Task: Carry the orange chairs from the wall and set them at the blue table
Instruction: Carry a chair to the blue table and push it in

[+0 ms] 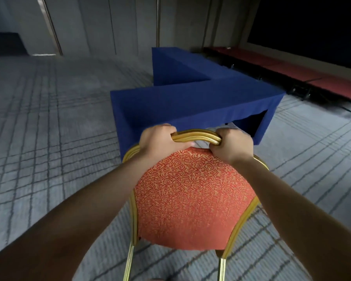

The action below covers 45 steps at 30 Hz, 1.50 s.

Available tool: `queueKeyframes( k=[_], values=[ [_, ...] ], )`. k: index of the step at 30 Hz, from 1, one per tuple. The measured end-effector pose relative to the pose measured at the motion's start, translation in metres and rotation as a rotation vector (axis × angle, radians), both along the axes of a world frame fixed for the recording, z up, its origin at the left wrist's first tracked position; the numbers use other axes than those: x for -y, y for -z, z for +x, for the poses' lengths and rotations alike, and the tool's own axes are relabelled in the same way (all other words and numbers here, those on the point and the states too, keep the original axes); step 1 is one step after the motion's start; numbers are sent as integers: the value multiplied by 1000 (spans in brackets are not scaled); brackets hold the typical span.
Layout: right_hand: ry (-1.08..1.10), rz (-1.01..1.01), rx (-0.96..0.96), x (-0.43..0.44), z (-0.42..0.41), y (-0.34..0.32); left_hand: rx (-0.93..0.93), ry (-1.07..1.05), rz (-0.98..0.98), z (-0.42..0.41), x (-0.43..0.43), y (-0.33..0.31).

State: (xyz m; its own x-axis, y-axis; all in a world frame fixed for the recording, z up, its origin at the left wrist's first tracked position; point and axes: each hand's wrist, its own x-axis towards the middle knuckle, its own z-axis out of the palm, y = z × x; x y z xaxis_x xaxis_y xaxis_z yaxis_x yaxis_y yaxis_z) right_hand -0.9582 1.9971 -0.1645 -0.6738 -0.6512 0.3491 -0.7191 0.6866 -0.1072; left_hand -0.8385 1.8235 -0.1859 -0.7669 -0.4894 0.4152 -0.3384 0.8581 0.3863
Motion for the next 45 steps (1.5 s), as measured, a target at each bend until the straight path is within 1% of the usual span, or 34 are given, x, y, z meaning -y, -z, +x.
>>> queueKeyframes(
  k=[5, 10, 14, 16, 20, 25, 30, 34, 38, 40, 42, 45],
  values=[
    [-122, 63, 8, 38, -102, 2, 17, -148, 38, -81, 19, 8],
    [-199, 63, -10, 84, -206, 17, 8, -205, 100, -170, 51, 28],
    [-264, 99, -2, 131, -287, 28, 19, -241, 107, -243, 89, 41],
    [-283, 85, 9, 154, -324, 31, 39, -268, 105, -277, 108, 41],
    [-334, 71, 21, 192, -385, 34, 74, -341, 124, -329, 132, 36],
    [-465, 76, 63, 230, -446, 41, 47, -459, 183, -377, 148, 40],
    [-573, 92, 86, 257, -493, 41, 64, -578, 149, -417, 152, 42],
    [-642, 95, 123, 259, -520, 46, 92, -616, 130, -440, 148, 44],
    [-691, 110, 194, 255, -530, 45, 117, -627, 160, -447, 142, 42],
    [-744, 111, 274, 251, -526, 41, 125, -628, 189, -443, 136, 38],
    [-820, 121, 397, 244, -516, 35, 151, -608, 238, -438, 125, 33],
    [-894, 223, 560, 228, -496, 28, 184, -554, 310, -431, 99, 30]
  ],
)
